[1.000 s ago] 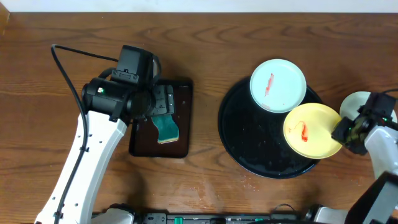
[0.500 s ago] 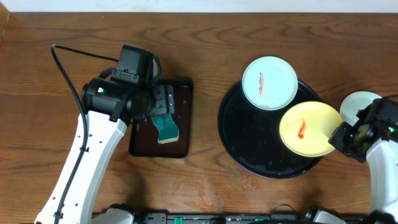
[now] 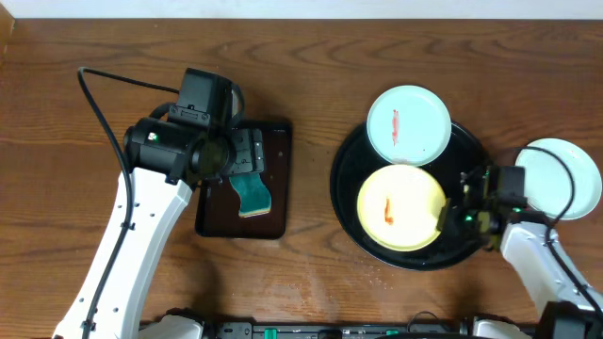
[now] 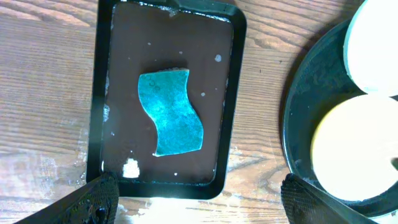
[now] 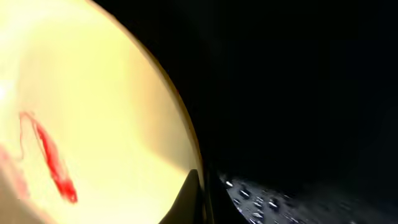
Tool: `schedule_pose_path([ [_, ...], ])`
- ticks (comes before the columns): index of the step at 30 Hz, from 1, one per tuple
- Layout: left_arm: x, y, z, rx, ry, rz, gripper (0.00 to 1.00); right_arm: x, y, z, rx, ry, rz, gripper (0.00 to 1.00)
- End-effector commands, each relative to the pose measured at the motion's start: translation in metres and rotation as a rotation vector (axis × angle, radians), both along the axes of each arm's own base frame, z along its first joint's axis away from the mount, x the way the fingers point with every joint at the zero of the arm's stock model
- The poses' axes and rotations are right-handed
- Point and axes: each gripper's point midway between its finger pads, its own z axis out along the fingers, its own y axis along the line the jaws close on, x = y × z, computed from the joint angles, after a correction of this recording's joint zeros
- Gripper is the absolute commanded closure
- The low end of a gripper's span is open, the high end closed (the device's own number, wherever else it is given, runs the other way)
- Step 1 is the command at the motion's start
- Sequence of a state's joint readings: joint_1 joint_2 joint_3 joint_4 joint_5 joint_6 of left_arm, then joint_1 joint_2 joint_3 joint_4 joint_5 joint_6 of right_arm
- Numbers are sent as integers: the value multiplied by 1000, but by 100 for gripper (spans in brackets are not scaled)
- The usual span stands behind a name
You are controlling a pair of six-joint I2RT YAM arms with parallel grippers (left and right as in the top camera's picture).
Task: Clean dirty plates on tray and stack at the side
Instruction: 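Push the yellow plate toward the tray center with the right gripper, then grasp the green sponge again with the left gripper and lift it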
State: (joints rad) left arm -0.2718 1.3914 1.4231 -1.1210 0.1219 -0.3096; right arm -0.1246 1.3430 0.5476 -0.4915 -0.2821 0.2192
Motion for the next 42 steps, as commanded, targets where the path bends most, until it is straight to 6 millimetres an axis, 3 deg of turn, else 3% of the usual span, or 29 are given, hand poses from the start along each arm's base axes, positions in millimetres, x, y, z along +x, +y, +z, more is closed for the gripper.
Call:
schedule_pose_path([
  [1,0,1,2,4,-6,-7,16,11,10,6,34,-40,13,82],
  [3,0,1,2,4,-6,-7,16,16,9,15,34,-52,6,69],
  [6,0,1,2,4,-6,-7,16,25,5,38,17,-73,3,67],
  [11,0,1,2,4,-6,-7,16,42,1,93,-27,-163,39,65],
  [14,0,0,2,0,-4,-6,16,52,8,127,-25,-274,124,63],
  [20,5,4,-3,6,0,56,16,47,10,135,-17,-290,134,62],
  [25,7,31,-47,134,77,251,18,36,11,128,-8,-234,133,62],
  [32,-2,12,-145,87,272,215,20,36,11,128,-8,-233,133,62],
  [35,-5,7,-174,82,342,204,38,36,11,128,-8,-233,133,62],
  [40,-13,8,-208,114,450,204,48,36,11,128,-8,-233,133,63],
  [42,-17,8,-217,119,484,202,67,36,11,128,-8,-233,133,64],
])
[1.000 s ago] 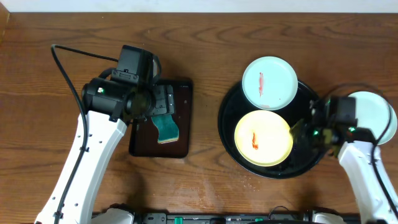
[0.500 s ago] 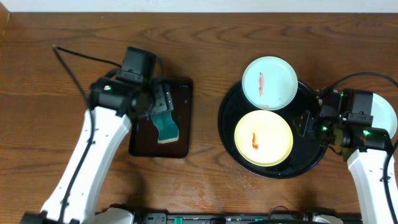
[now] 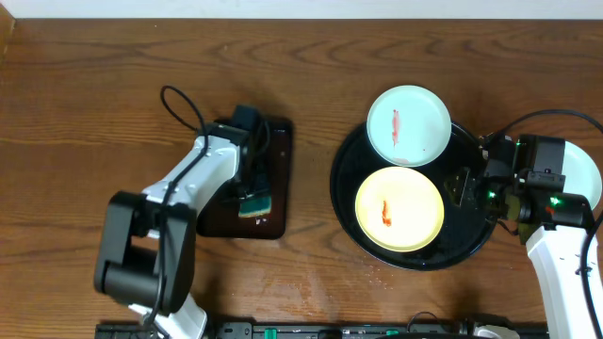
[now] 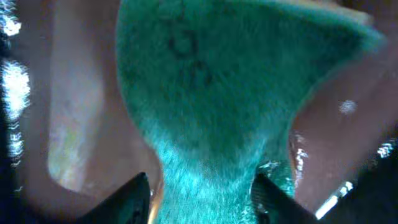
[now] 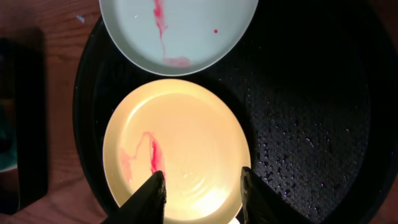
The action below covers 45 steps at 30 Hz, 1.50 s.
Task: Clean dirty plates on tray and stack at the side
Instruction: 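Grasp the green sponge again with the left gripper and lift it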
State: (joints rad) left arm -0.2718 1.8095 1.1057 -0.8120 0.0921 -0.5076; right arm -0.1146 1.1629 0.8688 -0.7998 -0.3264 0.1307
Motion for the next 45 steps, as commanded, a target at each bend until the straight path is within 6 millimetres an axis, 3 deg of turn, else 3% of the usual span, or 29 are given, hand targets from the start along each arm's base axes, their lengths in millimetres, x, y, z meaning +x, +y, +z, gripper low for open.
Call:
schedule_pose_path([
  [1,-10,-1,-17,1,74,3,81,1,5,4,6,-14,29,64],
  [2,-11,-1,-18,-5,78,-7,92,1,5,4,6,-14,29,65],
  [6,-3,-3,-8,-16,43,-54,93,1,5,4,6,-13,29,67],
  [9,8,-5,17,-31,-19,-73,91,1,6,4,6,-12,29,68],
  [11,15,-5,32,-40,-64,-89,64,0,6,4,7,-10,29,68],
  [13,20,-1,44,-36,-115,-93,44,0,6,4,7,-10,29,69],
  [16,27,10,53,18,-164,-85,40,1,6,4,7,-11,29,68],
  [20,33,21,44,89,-184,-82,39,1,6,4,7,-11,29,68],
  [24,37,24,12,107,-180,-80,40,0,6,4,7,-10,29,68],
  [25,37,23,-3,106,-160,-79,47,0,6,4,7,-10,29,68],
  [29,36,20,-14,97,-136,-81,92,0,6,3,7,-9,29,68],
  [32,39,19,-6,94,-151,-81,93,0,6,3,7,-9,29,68],
  [36,46,18,20,88,-180,-83,93,0,6,3,7,-9,29,69],
  [37,48,17,29,85,-192,-81,88,0,6,3,7,-9,29,69],
  [38,49,17,36,83,-202,-81,68,0,6,3,7,-9,29,69],
  [40,47,14,49,61,-212,-81,51,0,6,3,7,-9,29,69],
  [45,29,2,54,-16,-157,-90,48,0,5,3,6,-9,29,68],
])
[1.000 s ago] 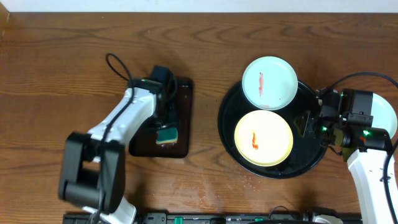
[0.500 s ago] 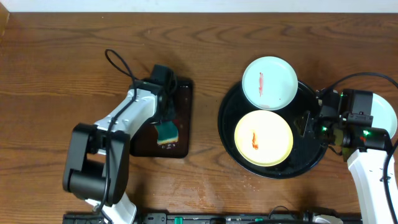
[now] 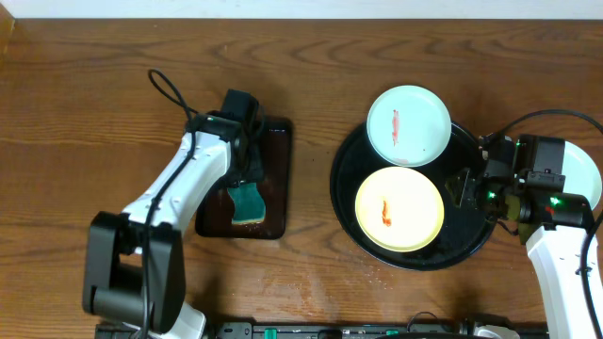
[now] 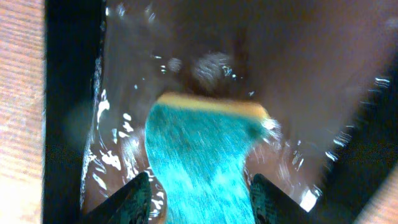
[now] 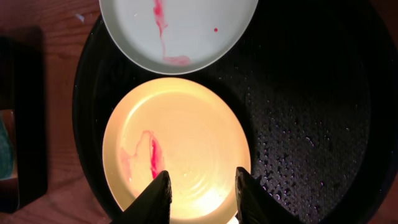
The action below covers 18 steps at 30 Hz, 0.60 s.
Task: Clean dirty plates on tray and stack at the side
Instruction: 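Grasp the green sponge again with the left gripper and lift it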
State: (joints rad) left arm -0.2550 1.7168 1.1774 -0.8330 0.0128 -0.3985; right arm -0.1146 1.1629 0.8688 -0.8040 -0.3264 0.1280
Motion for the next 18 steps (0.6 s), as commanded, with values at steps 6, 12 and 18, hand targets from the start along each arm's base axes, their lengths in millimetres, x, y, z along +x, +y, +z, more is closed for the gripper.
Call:
schedule_pose_path([
  [6,-23,-3,-24,-32,95,4,50,1,-8,-2,-66,4,-12,64],
  [12,-36,-1,-58,-27,144,69,88,-5,-11,-12,-81,45,-20,64],
  [18,-23,-4,-40,-34,108,13,92,-3,-12,-21,-81,77,-21,61],
])
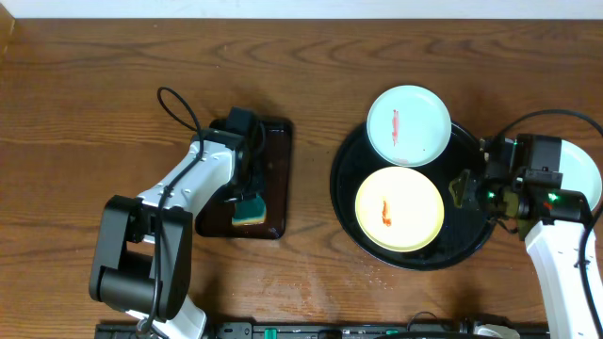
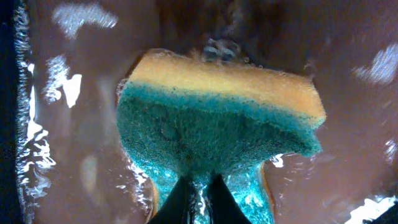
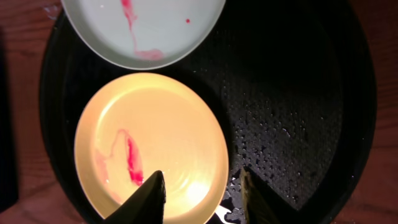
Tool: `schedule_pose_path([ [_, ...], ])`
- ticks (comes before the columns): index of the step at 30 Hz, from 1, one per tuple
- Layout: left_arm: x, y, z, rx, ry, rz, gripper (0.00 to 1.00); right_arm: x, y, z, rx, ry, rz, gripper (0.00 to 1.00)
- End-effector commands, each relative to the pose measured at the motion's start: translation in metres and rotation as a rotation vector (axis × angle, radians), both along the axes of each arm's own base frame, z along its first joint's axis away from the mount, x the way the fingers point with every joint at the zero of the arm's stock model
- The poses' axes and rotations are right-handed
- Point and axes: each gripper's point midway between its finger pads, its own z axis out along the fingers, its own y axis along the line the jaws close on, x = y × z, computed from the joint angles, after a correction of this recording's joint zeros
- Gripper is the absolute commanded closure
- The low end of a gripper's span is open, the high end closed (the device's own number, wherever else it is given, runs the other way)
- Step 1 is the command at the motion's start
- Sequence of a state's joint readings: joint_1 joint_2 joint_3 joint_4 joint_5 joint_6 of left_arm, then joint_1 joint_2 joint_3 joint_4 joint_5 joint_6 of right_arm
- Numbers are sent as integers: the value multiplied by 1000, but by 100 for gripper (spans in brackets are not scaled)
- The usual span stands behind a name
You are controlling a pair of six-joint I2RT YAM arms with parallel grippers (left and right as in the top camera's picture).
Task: Clean dirty plates on tray and stack at the side
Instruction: 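Grasp the green sponge again with the left gripper and lift it, then carry the sponge to the yellow plate while the right gripper holds its rim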
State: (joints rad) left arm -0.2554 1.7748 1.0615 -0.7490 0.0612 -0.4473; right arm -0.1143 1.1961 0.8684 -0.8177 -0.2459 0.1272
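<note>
A teal and yellow sponge [image 2: 217, 130] lies in the wet dark rectangular tray [image 1: 273, 179], and my left gripper [image 2: 199, 186] is shut on its pinched middle. The round black tray [image 1: 471, 235] holds a yellow plate [image 1: 399, 208] smeared red and a pale blue plate [image 1: 407, 125] with a red streak. My right gripper [image 3: 199, 190] hangs open above the yellow plate's [image 3: 149, 146] right rim, fingers astride the edge area. The pale blue plate [image 3: 143, 31] shows at the top of the right wrist view.
A clean white plate [image 1: 579, 174] sits on the wood table right of the round tray, partly under my right arm. Water droplets cover the black tray's floor [image 3: 292, 106]. The left arm's cable loops over the table at the left [image 1: 174, 104].
My left gripper's fingers, apart around the sponge, are now squeezed together on its middle. My right gripper has shifted slightly, so the plates sit further left in its view.
At first my left gripper was open high over the sponge tray and my right gripper low at the yellow plate's rim. Then the left was down around the sponge and the right raised above the plates. Now the left is shut on the sponge.
</note>
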Motion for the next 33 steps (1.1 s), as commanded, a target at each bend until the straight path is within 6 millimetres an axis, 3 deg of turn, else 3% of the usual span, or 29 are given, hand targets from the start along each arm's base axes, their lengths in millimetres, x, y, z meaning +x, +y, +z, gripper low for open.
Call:
schedule_pose_path([
  [1,6,-3,12,-10,-3,-49,93,2,0,-10,-11,25,8,61],
  [7,32,-13,72,-34,-114,-109,93,16,-1,-24,-5,37,-1,71],
  [10,37,-29,99,-67,-175,-167,93,14,-1,-40,1,98,-1,79],
  [12,36,-40,112,-77,-211,-205,92,10,4,-55,31,157,9,75],
  [13,34,-40,112,-77,-208,-207,92,10,6,-57,42,166,22,67],
  [14,31,-39,111,-75,-195,-194,78,9,8,-59,48,170,41,63],
  [17,20,-23,102,-15,-137,-69,56,6,9,-61,46,181,67,61],
  [21,9,-9,80,19,-93,-5,54,0,10,-62,47,202,73,59],
  [22,5,-4,63,22,-83,6,54,0,10,-62,48,205,73,59],
  [26,-7,-1,29,-12,-65,24,53,0,10,-62,47,204,73,59],
  [29,-9,-6,15,-59,-76,26,54,0,10,-62,47,202,73,59],
  [33,-8,3,0,-13,-118,31,54,0,10,-62,48,204,72,60],
])
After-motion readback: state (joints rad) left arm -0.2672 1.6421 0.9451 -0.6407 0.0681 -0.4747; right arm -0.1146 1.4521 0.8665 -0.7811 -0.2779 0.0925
